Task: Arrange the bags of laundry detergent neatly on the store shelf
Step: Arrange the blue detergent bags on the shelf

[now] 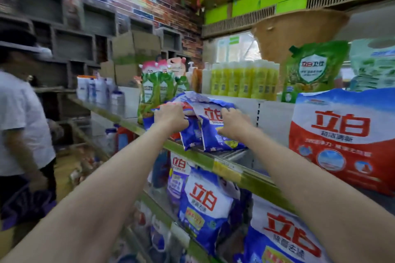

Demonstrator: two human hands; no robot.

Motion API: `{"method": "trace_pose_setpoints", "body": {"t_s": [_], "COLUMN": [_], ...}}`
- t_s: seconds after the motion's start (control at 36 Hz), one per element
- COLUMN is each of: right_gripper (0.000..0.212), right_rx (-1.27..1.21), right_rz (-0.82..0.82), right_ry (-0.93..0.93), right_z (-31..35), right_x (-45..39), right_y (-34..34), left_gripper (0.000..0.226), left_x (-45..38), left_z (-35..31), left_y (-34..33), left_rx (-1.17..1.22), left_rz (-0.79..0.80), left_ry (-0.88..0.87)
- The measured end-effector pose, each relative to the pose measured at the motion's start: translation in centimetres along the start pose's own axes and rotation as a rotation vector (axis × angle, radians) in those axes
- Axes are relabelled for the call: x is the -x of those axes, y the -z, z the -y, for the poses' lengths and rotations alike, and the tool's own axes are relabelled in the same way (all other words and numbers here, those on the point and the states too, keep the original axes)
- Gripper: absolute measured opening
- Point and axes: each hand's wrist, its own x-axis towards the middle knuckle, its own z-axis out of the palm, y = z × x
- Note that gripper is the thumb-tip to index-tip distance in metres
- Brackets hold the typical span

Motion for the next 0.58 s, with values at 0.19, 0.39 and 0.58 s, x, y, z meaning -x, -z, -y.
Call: {"method": "trace_pose_setpoints", "body": {"t_s": [0.19, 0.39, 0.58], "right_gripper": [0.05, 0.043, 0.039], "right_rx": [-0.023, -0.172, -0.334], "right_rz": [0.001, 0.039, 0.116], "right_ry": [-0.001, -0.057, -0.097], "right_z": [1.1, 1.8, 3.1], "right_x": [-2.2, -5.5, -10.2], "right_y": [-0.7, -1.8, -2.9], "left_gripper": [0.039, 0.033, 0.036], "left_x": [-1.8, -6.2, -11.9], "left_z": [1.9, 2.7, 2.5], "left_y": [-0.1, -1.3, -3.5], "left_rx": [-0.013, 0.054, 0.199], "left_rz": [0.0, -0.042, -0.031], "left_ry": [0.013, -0.024, -0.079]}}
